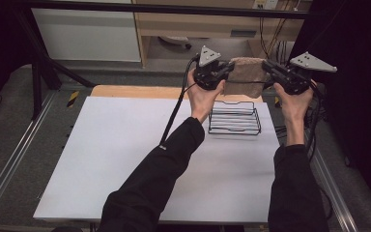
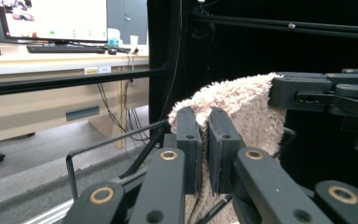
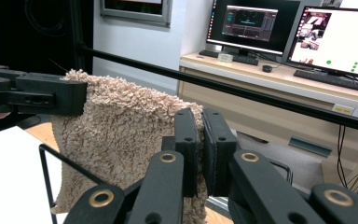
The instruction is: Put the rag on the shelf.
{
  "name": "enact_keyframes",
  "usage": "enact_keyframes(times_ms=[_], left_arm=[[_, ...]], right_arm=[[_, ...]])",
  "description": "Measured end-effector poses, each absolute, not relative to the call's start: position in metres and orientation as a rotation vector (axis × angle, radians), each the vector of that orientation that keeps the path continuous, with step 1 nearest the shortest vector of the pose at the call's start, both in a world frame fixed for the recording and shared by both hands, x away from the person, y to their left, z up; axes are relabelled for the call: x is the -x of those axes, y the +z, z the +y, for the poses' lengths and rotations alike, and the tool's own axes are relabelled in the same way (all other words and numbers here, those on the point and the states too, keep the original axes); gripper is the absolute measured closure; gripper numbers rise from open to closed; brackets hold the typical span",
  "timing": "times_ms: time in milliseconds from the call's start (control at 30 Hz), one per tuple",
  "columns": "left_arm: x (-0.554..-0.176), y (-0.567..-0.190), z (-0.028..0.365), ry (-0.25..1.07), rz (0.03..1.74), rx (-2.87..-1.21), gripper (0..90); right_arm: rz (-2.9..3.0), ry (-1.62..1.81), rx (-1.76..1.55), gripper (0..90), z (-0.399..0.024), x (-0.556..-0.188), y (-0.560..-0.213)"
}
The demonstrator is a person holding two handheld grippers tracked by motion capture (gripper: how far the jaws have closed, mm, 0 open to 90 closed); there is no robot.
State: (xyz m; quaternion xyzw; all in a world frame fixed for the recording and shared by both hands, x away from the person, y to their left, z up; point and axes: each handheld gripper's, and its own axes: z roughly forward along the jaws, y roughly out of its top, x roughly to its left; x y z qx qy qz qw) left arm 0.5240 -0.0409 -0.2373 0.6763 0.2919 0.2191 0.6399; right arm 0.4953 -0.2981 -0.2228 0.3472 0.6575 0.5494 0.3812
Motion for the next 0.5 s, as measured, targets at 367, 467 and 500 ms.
enact_keyframes(times_ms=[367,467,500], left_arm=[[-0.518,-0.242,-0.038,0.493,0.639,-1.573,84.0],[-0.516,-0.242,-0.037,0.496,0.628,-1.582,84.0],[-0.516,-0.242,-0.036,0.503,0.619,-1.587,84.0]], right_arm=[[1.690,1.401,-0.863,85.6,-0.296,-0.484,-0.227],[1.693,1.402,-0.864,85.5,-0.296,-0.482,-0.229],[1.692,1.404,-0.861,85.5,-0.296,-0.482,-0.229]])
